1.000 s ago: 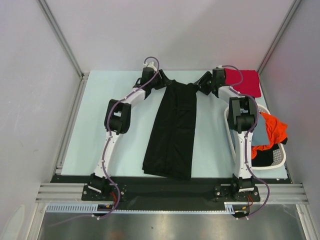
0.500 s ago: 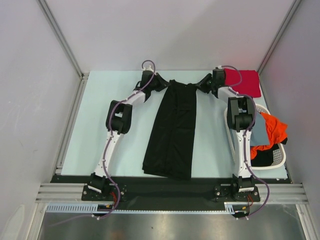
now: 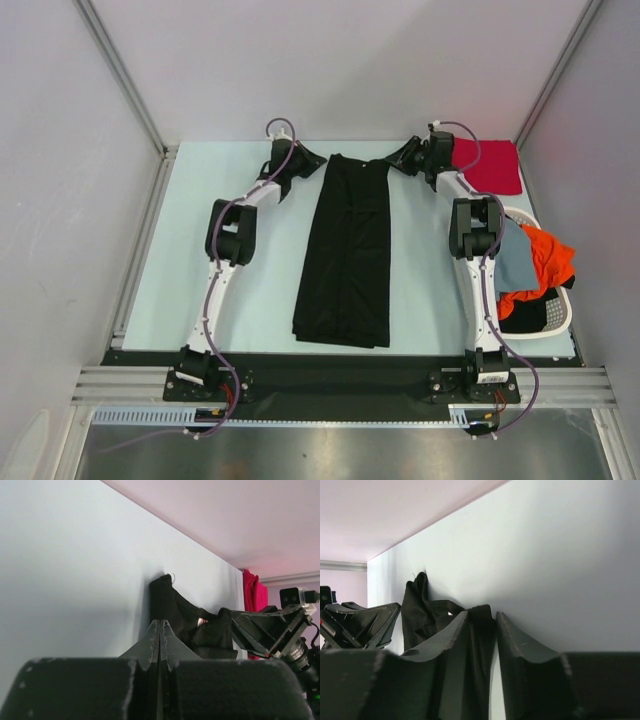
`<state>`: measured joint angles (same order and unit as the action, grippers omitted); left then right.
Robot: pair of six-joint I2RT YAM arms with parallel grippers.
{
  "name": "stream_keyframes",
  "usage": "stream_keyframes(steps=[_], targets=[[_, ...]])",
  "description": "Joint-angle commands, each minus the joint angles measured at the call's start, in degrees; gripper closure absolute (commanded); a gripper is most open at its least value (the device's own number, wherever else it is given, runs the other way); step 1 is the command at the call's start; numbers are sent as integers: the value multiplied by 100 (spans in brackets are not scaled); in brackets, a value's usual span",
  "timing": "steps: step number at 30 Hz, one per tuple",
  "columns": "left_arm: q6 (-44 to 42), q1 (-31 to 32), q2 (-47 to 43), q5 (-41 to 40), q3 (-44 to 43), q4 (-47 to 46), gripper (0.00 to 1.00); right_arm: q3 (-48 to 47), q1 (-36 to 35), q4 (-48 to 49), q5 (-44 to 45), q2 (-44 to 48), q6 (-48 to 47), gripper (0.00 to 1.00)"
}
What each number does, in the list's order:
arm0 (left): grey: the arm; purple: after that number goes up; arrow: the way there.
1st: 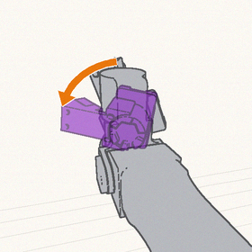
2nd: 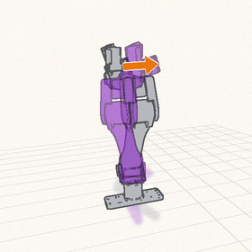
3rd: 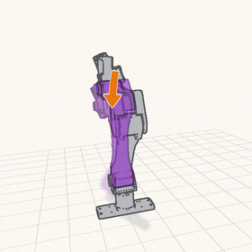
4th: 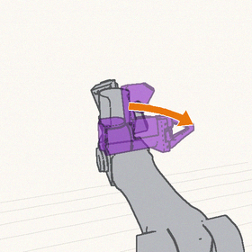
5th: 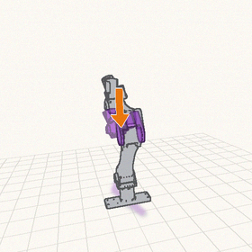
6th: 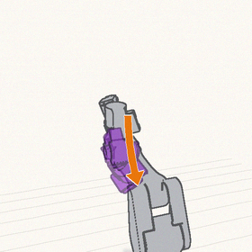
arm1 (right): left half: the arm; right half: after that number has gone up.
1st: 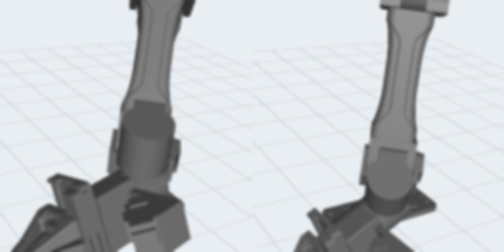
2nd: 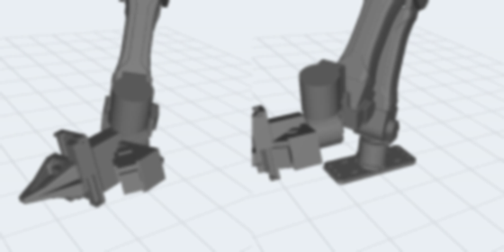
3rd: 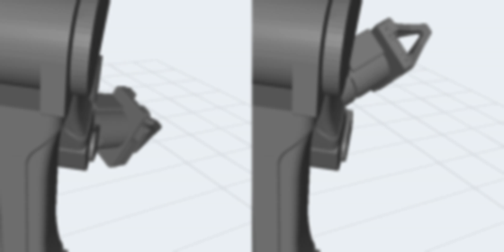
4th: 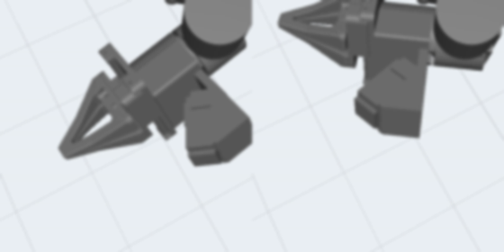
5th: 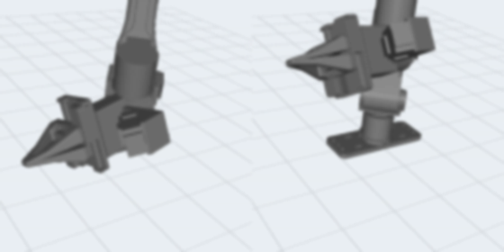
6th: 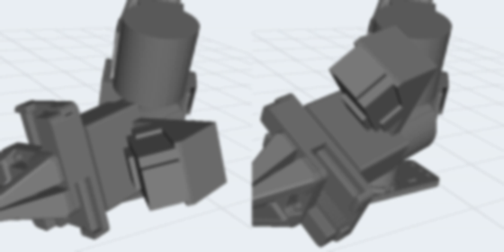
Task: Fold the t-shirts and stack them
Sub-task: Fold the tshirt
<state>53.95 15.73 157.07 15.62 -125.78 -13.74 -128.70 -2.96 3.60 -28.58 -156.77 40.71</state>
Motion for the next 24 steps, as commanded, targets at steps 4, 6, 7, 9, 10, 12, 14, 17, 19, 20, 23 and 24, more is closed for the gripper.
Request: stream_keyframes(steps=[4,6,7,9,10,12,14,17,19,20,23,24], targets=[[-87,-78,-256,-235,-60,-182,100,-462,111,291,-95,-161,68,58],[-122,-105,-213,-199,-192,37,92,-637,120,177,-139,-240,25,56],[-165,-114,-221,-173,-271,73,91,-847,129,116,-148,-310,25,54],[-367,-114,-265,-173,-307,239,83,-980,164,-34,-148,-337,51,53],[-446,-114,-378,-208,-298,336,77,-1059,199,-95,-122,-302,60,51],[-824,-114,-537,-321,-281,739,63,-1209,234,-629,27,-240,16,47],[-1305,-122,-896,-410,-176,1238,60,-1323,252,-1199,80,-48,-71,45],[-1842,-122,-1678,-673,403,1741,59,-1106,252,-2089,221,565,-395,44],[-2133,-87,-2178,-831,1155,1909,59,-807,252,-2528,344,953,-677,43],[-2370,-87,-2668,-850,1448,2058,58,-396,244,-2887,466,1442,-835,42],[-2696,-87,-3749,-684,2669,2374,59,273,191,-3575,765,2174,-994,41],[-2732,-79,-4024,-604,3351,2445,59,667,121,-3733,844,2655,-1134,40]])
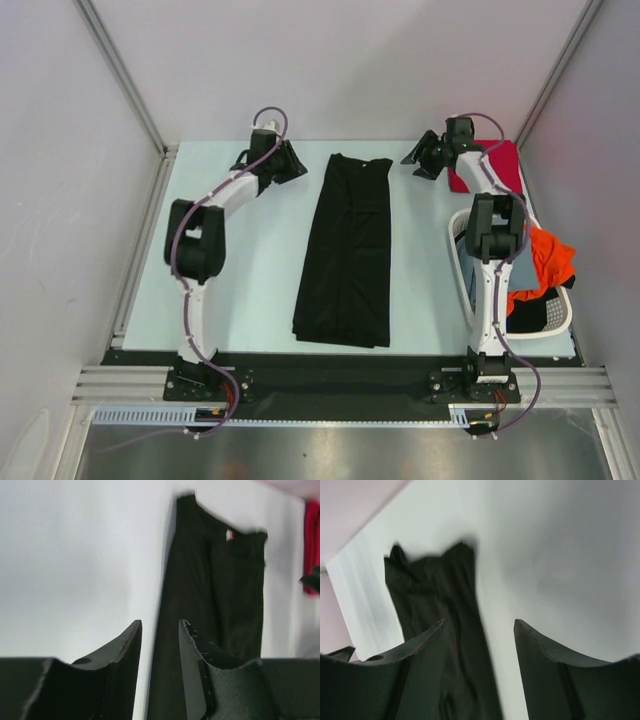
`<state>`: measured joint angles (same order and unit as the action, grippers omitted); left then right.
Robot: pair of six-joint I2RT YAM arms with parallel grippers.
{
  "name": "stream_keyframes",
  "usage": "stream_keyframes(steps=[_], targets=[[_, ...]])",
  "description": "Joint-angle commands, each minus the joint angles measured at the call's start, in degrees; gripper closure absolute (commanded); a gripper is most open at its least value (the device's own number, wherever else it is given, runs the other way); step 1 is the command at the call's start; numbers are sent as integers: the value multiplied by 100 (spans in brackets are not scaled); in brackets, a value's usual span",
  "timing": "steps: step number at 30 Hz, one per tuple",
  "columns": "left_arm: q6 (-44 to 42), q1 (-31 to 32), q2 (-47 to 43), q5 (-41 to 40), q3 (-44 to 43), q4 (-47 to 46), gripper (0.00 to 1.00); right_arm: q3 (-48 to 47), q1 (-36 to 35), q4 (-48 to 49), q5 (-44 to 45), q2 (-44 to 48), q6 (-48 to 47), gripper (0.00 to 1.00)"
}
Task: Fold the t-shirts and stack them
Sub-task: Fold the tshirt
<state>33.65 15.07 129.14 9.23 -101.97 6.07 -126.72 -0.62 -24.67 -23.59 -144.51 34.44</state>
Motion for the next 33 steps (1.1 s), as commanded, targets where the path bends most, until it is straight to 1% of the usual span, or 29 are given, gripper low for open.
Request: stream_keyframes(steps=[1,2,3,4,5,6,7,8,9,10,11,12,13,16,17,19,20,21,24,26,28,33], targets=[[-797,5,-1495,113,1326,492,59,707,-140,-1230,564,1660,-586,39],[-877,31,-1836,192,1686,605,59,945,-175,-1338,645,1898,-648,39],[-930,48,-2371,228,2368,659,59,1513,-253,-1400,689,2431,-779,39],[-1009,110,-2672,324,2688,703,59,1797,-298,-1444,724,2680,-841,39],[-1027,136,-3127,490,3248,877,58,2356,-420,-1497,751,3187,-955,38],[-1027,180,-3393,561,3515,983,58,2640,-421,-1567,734,3192,-1008,38],[-1053,267,-3622,614,3787,1176,58,2930,-560,-1655,612,3662,-1035,38],[-1053,329,-3833,658,4008,1299,58,3299,-640,-1656,532,3884,-1053,38],[-1036,391,-4087,693,4445,1388,57,3633,-719,-1638,418,4112,-1062,38],[-897,522,-4499,737,4658,1476,57,4332,-929,-1568,191,4619,-1036,38],[-799,593,-4729,825,4869,1555,57,4670,-1027,-1507,75,4851,-1009,38],[-694,689,-4932,921,5271,1564,57,5004,-1158,-1428,-39,5131,-957,37],[-484,916,-5299,940,5449,1582,57,5712,-1377,-1227,-336,5595,-843,37],[-45,1348,-5828,861,6004,1652,56,6692,-1756,-927,-645,6319,-640,37],[70,1428,-5935,835,6135,1661,56,7313,-1931,-856,-725,6756,-518,37],[360,1603,-6137,677,6505,1635,55,7887,-2064,-620,-953,7162,-368,38],[440,1639,-6294,667,6636,1591,55,8482,-2134,-514,-1015,7556,-159,38],[502,1657,-6357,676,6881,1539,55,8740,-2170,-409,-1050,7778,-61,40],[643,1718,-6384,790,7190,1354,54,9609,-2205,22,-1270,8411,413,42],[634,1736,-6262,825,7270,1362,54,9893,-2258,181,-1340,8631,755,44],[617,1780,-6165,861,7332,1371,54,10210,-2407,400,-1323,8825,906,44],[555,1789,-5919,905,7472,1310,54,10632,-2522,778,-1279,8695,1056,44]])
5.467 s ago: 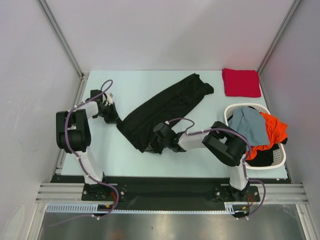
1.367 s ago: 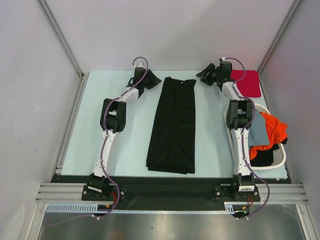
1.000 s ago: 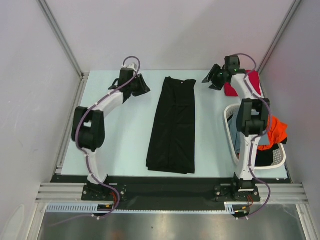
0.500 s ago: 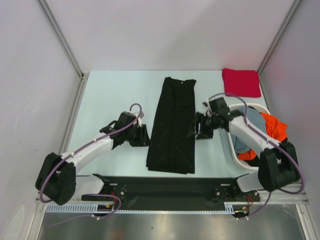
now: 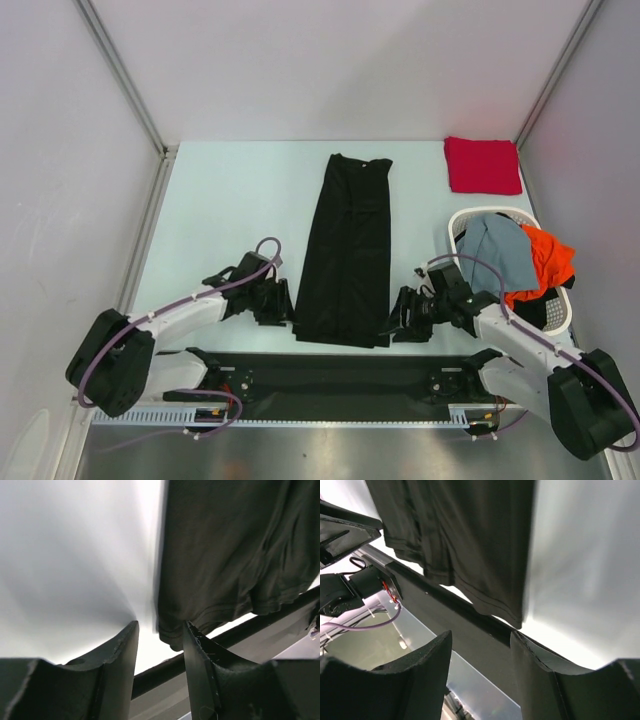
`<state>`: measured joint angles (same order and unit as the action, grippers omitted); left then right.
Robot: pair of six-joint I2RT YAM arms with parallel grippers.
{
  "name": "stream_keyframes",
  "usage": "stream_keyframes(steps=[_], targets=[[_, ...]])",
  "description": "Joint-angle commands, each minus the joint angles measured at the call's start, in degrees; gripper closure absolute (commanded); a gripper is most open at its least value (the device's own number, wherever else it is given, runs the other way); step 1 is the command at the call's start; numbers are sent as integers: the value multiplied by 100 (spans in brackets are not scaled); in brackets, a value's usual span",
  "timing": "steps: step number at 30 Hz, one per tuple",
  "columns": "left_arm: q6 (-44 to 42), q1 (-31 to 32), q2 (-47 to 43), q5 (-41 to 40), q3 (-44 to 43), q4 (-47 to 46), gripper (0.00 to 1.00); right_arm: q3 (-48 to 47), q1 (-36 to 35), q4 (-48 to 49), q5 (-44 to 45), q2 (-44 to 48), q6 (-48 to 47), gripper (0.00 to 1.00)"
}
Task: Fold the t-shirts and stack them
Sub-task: Fold the tshirt
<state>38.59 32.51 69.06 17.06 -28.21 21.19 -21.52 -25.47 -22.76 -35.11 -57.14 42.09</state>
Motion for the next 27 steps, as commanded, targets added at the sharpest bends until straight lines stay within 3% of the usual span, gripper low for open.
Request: stream_keyframes(steps=[1,13,27], targets=[[61,45,116,122,113,-229,54,174,-45,606,-93,-147,257,44],[52,45,503,237,254,-616,55,359,-37,518,374,-420,-7,44],[17,45,468,306,351,-212,57,693,-326,1529,118,-992,493,46]])
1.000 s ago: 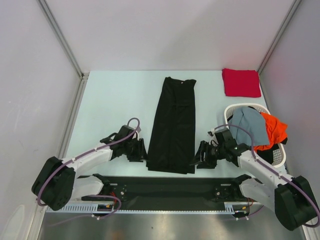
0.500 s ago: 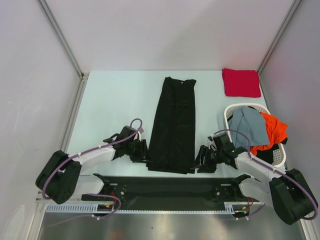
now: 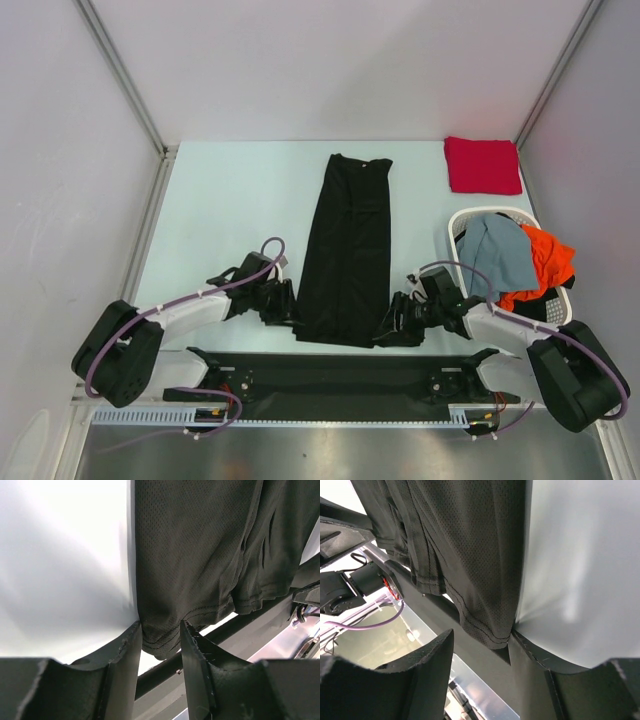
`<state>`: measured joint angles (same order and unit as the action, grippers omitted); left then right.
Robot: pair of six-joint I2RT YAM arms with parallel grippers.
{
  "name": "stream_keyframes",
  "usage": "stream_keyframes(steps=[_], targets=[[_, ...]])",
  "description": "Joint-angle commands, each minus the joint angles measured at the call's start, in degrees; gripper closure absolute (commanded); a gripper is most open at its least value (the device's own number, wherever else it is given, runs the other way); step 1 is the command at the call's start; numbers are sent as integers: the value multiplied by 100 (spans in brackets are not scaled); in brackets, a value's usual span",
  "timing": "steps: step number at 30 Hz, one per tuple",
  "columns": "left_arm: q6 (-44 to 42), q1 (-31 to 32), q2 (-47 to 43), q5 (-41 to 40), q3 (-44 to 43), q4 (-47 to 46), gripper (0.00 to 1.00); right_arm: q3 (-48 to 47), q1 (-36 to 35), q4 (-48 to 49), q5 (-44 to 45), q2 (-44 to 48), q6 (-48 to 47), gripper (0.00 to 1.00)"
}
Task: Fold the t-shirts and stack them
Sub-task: Fold the tshirt
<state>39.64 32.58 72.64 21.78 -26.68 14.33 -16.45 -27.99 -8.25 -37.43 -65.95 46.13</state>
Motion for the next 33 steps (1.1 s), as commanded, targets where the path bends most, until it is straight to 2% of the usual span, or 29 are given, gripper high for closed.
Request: stream_keyframes(steps=[1,7,12,26,31,33], targets=[[-79,38,127,-131,198,475,58,186,-110,69,377,-67,150,46],[-96,38,294,-16,154,518,60,282,-137,166,412,-110,256,47],[-79,38,426,107,171,527,62,353,-137,254,438,-251,335,53],[-26,38,514,142,189,527,67,317,-14,377,456,-383,362,55],[0,38,444,28,180,597,68,388,162,587,474,-322,783,58],[-9,38,391,-7,163,615,68,397,171,597,491,-339,985,56]])
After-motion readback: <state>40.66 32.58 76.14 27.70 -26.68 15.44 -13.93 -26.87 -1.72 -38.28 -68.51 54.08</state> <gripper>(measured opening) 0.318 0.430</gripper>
